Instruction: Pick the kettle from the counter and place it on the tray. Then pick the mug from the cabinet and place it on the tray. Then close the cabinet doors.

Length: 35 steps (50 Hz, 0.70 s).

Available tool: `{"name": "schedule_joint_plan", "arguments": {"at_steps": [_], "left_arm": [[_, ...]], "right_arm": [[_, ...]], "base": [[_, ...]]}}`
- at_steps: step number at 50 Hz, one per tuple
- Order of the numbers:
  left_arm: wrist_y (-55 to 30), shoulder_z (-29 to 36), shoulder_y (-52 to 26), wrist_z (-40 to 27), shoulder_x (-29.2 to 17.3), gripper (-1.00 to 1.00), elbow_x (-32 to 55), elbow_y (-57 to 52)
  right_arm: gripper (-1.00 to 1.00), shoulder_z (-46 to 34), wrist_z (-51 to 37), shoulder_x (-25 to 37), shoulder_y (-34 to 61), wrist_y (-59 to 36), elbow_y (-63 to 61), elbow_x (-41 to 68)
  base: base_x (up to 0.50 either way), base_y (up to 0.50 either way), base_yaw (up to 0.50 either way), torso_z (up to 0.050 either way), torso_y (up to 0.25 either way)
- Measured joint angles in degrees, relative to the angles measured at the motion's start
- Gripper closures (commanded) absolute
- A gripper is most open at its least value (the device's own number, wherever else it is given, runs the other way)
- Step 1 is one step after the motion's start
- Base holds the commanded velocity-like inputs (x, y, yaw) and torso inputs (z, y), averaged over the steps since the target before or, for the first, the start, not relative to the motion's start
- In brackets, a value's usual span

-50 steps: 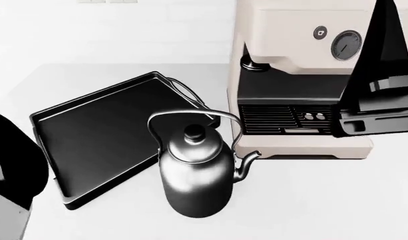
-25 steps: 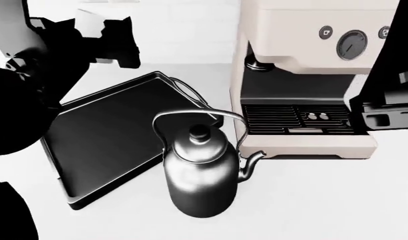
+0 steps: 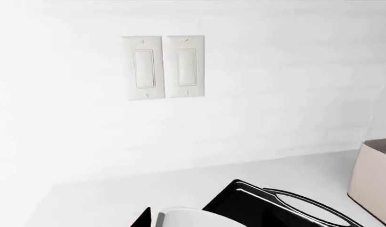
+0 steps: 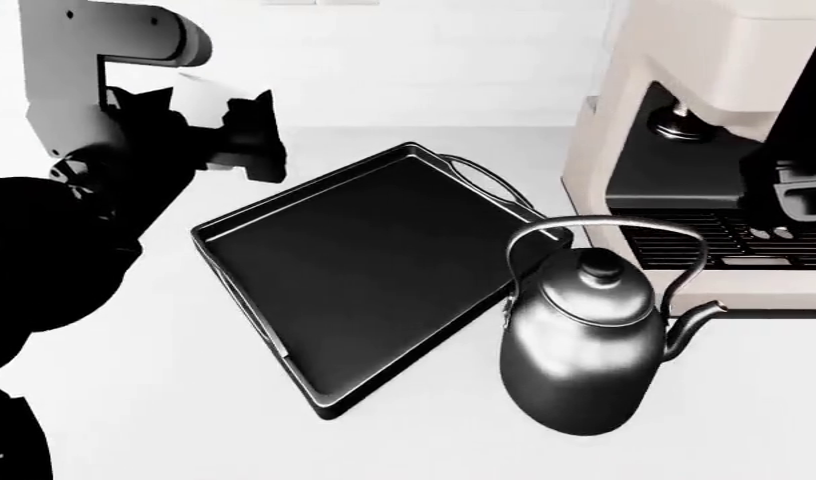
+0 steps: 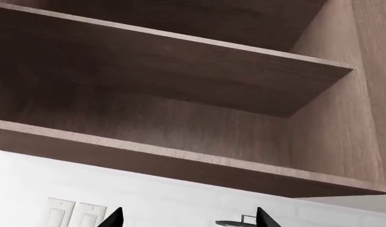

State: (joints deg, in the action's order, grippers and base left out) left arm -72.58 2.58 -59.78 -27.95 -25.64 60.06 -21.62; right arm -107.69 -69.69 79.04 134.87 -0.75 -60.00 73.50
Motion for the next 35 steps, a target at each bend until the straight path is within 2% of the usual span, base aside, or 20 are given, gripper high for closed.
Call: {"name": "schedule_joint_plan", "arguments": {"at_steps": [6,11,16,23,26,30,35], "left_arm": [[0.6,0.5,1.0,0.6,-0.1,1.0,0.2,-0.3],[1.1,0.7,1.7,1.0,-0.2,1.0,0.3,-0.4],[1.5,0.9,2.2,1.2,-0.3,1.0,0.3,-0.3],[3.6,2.1,2.7,2.2,0.1,1.0,-1.1,0.8],[5.7,3.3,2.7,3.1,1.0,1.0,-3.0,2.5],[9.6,5.1,2.1,4.6,3.0,1.0,-6.1,6.4],[14.7,7.1,0.9,6.7,6.2,1.0,-9.7,12.3]], "right_arm": [[-1.0,6.0,0.7,0.1,-0.1,-2.7,0.0,4.3],[-1.0,16.0,0.7,-0.7,-0.7,-7.4,0.0,11.1],[-1.0,31.5,-0.4,-2.1,-4.9,-13.6,0.0,18.9],[-1.0,61.1,-4.8,-8.1,-18.7,-26.8,0.0,30.6],[-1.0,71.4,-6.9,-11.0,-23.5,-32.2,0.1,34.9],[-1.0,81.7,-9.3,-14.3,-28.3,-37.7,0.1,39.5],[-1.0,90.2,-11.5,-17.2,-32.0,-42.6,0.3,43.5]], "base": [[0.0,0.0,0.0,0.0,0.002],[0.0,0.0,0.0,0.0,0.0],[0.0,0.0,0.0,0.0,0.0],[0.0,0.0,0.0,0.0,0.0],[0.0,0.0,0.0,0.0,0.003],[0.0,0.0,0.0,0.0,0.0],[0.0,0.0,0.0,0.0,0.0]]}}
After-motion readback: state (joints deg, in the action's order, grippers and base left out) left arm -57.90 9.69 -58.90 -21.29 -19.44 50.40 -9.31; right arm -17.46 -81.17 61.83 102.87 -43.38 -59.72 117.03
